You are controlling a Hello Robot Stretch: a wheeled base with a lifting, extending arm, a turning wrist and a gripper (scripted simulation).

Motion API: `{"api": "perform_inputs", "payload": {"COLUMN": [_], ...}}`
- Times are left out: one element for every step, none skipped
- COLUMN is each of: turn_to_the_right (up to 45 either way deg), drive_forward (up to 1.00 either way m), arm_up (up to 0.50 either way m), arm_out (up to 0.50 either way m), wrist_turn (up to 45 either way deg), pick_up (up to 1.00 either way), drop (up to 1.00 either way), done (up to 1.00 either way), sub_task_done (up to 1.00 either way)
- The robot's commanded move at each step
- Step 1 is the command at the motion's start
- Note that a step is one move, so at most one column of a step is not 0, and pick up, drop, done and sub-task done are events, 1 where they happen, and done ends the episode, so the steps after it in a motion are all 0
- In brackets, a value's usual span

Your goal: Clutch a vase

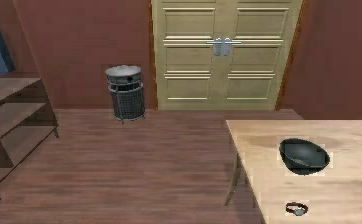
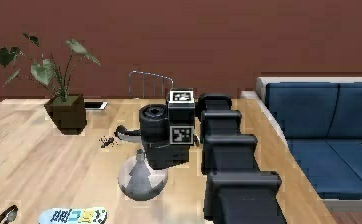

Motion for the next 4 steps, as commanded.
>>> {"api": "perform_inputs", "payload": {"turn_to_the_right": [0.0, 0.0, 0.0, 0.0], "drive_forward": [0.00, 0.00, 0.00, 0.00], "arm_up": [-0.26, 0.00, 0.10, 0.00], "arm_out": [0.00, 0.00, 0.00, 0.00], "wrist_turn": [0.0, 0.0, 0.0, 0.0], "pick_up": [0.00, 1.00, 0.00, 0.00], "drop": [0.00, 0.00, 0.00, 0.00], "done": [0.00, 0.00, 0.00, 1.00], "sub_task_done": [0.00, 0.00, 0.00, 0.00]}}
